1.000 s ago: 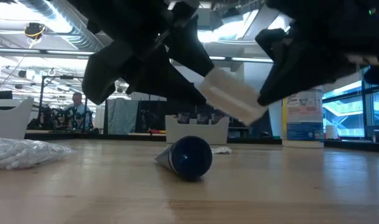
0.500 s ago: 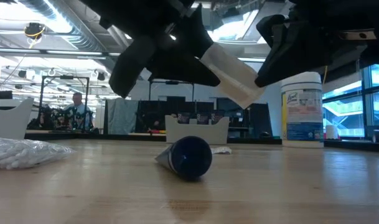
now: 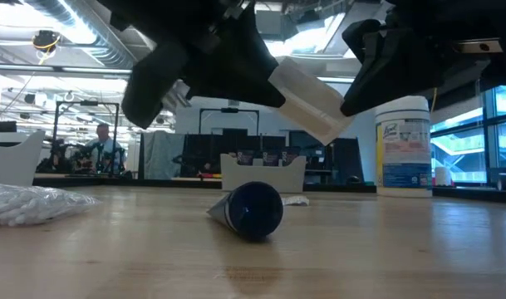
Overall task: Pick & Place Travel size toiletries
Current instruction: Put the bandage into the white bin
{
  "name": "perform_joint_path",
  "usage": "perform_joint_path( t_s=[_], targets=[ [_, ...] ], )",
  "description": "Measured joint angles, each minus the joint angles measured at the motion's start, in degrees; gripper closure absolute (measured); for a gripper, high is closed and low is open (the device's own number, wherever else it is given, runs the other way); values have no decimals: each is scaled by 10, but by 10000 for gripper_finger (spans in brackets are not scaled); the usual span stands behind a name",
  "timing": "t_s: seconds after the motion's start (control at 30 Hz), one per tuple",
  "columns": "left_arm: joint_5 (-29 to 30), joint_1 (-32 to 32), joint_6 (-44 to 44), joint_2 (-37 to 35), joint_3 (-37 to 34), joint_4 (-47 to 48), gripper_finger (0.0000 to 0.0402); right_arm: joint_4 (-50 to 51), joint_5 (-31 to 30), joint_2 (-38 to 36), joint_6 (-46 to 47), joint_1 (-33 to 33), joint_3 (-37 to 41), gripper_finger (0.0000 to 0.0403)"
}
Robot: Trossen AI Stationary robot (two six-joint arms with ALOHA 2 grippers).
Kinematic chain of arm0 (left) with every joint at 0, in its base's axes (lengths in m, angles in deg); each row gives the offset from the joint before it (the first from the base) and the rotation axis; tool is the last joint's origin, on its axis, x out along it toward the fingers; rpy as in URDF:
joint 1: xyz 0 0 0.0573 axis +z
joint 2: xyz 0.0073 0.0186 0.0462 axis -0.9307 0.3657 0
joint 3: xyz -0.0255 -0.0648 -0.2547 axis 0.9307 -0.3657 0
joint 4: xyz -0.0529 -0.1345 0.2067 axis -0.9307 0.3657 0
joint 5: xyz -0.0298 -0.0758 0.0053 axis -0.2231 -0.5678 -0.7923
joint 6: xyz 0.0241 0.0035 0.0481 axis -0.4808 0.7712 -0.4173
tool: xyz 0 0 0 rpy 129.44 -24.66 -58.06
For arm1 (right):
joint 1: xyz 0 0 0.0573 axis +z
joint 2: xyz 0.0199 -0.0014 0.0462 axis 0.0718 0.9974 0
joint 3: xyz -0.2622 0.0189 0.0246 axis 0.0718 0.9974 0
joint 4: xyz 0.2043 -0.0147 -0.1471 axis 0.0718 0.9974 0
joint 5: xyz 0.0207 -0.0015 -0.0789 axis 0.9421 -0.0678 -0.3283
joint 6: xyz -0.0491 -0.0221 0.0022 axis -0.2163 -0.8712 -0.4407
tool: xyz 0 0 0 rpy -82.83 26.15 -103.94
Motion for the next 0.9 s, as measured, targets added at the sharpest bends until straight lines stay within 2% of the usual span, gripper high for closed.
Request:
perform_joint_path(
  t_s=[0.67,0.9],
  targets=[
    [9,4,15,0,0,0,396,0,0,0,0,0,0,403],
    [9,4,15,0,0,0,398,0,5,0,6,0,0,395]
  ],
)
